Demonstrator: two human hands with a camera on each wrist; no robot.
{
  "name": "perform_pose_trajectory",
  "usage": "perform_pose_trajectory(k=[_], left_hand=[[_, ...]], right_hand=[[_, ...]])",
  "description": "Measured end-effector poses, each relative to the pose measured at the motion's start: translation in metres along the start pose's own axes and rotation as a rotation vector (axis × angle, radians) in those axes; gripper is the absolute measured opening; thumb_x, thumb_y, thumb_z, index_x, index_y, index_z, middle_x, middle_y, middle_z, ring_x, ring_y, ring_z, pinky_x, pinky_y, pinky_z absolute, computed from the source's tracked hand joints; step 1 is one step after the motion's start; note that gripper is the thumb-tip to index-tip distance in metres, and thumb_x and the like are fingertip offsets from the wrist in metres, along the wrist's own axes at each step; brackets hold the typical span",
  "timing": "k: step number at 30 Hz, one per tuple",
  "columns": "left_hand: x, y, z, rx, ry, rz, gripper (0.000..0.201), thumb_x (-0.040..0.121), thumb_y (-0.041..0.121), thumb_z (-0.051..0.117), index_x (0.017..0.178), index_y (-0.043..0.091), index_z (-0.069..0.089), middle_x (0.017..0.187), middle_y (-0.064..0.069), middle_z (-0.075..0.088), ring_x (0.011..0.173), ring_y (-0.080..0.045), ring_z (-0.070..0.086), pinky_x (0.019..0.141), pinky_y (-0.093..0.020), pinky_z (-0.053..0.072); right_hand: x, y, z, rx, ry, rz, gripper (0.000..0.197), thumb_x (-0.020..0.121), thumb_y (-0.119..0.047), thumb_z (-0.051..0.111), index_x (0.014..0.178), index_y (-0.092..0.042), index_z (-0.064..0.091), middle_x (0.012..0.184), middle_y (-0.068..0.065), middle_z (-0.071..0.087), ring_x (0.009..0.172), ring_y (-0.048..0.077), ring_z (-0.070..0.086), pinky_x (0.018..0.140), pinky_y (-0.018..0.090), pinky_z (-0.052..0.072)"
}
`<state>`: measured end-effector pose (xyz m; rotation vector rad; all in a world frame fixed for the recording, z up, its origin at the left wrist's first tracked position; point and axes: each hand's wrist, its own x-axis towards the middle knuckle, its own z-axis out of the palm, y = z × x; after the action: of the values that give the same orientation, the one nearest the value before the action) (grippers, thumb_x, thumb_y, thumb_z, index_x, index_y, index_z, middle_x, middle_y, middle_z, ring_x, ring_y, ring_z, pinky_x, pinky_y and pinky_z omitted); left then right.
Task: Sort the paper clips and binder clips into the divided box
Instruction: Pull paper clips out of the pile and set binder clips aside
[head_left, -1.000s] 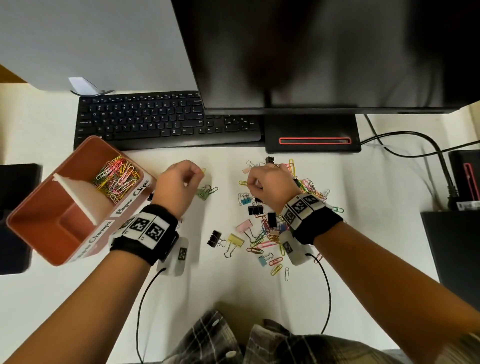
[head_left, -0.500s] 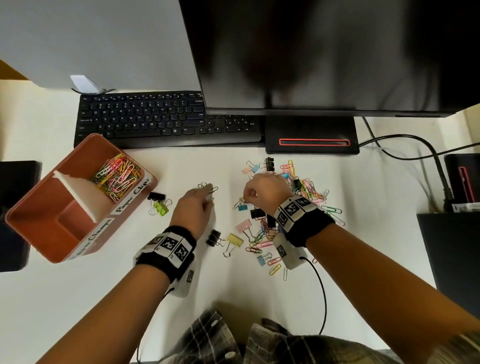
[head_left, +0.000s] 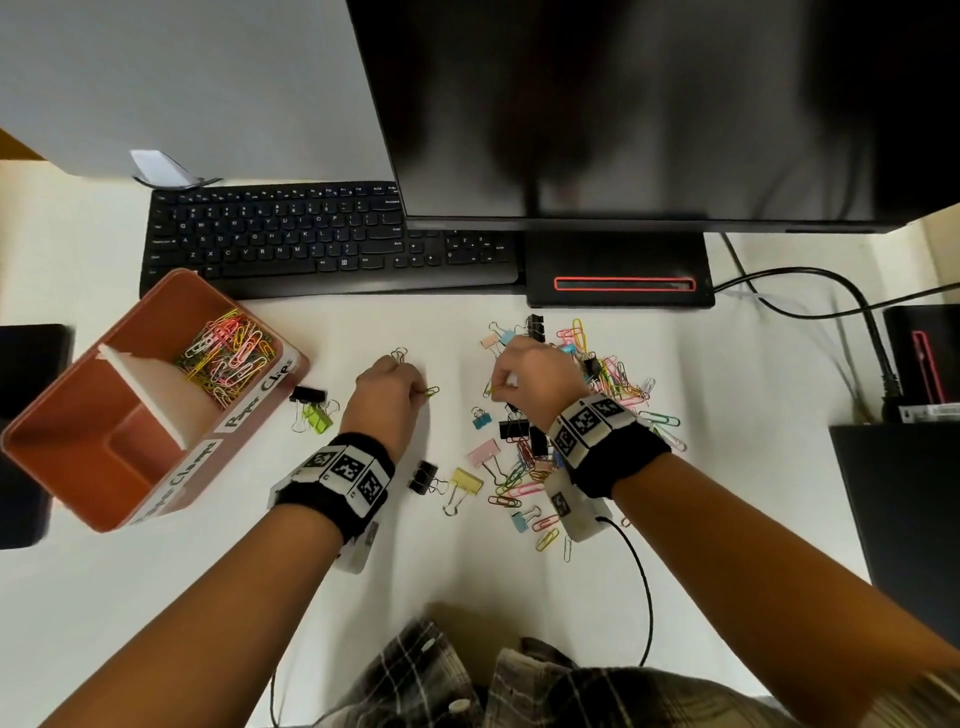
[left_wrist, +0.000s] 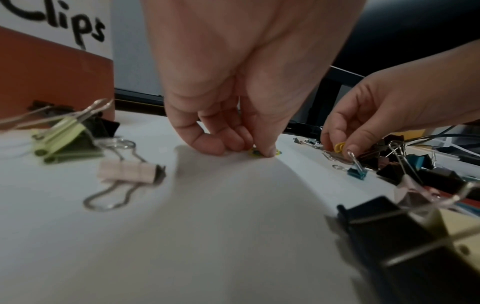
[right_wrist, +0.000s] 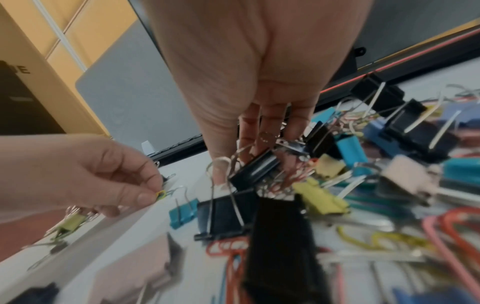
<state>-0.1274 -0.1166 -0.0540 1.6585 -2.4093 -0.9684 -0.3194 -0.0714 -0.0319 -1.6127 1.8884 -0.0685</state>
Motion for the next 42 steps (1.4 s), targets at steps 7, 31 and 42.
perform_pose_trajectory(k=[7, 31, 42], left_hand=[[0.001, 0.006, -0.003, 0.030, -0.073, 0.020, 0.009, 0.087, 0.006, 0.054, 0.093, 0.008, 0.060, 0.095, -0.013, 0.063, 0.085, -0.031, 0.058, 0.076, -0.036, 0.048], [-0.097, 0.051, 0.048, -0.038, -0.425, 0.192, 0.052, 0.087, 0.019, 0.058, 0.135, 0.023, 0.039, 0.097, -0.001, 0.061, 0.083, -0.013, 0.054, 0.074, -0.018, 0.038], [-0.085, 0.045, 0.062, -0.033, -0.162, 0.209, 0.010, 0.082, 0.012, 0.062, 0.091, 0.010, 0.066, 0.090, -0.011, 0.061, 0.079, -0.029, 0.058, 0.072, -0.040, 0.052]], right_hand=[[0.007, -0.015, 0.001, -0.063, -0.041, 0.017, 0.009, 0.087, -0.012, 0.059, 0.093, -0.019, 0.061, 0.093, 0.000, 0.069, 0.090, 0.020, 0.062, 0.094, 0.038, 0.046], [-0.103, 0.031, 0.003, 0.235, -0.103, -0.098, 0.018, 0.084, -0.019, 0.066, 0.099, -0.010, 0.068, 0.090, 0.002, 0.069, 0.069, 0.001, 0.053, 0.064, 0.007, 0.036], [-0.101, 0.046, 0.040, 0.229, -0.060, -0.049, 0.045, 0.086, -0.013, 0.062, 0.129, -0.019, 0.052, 0.110, 0.011, 0.065, 0.096, 0.022, 0.061, 0.085, 0.031, 0.048]])
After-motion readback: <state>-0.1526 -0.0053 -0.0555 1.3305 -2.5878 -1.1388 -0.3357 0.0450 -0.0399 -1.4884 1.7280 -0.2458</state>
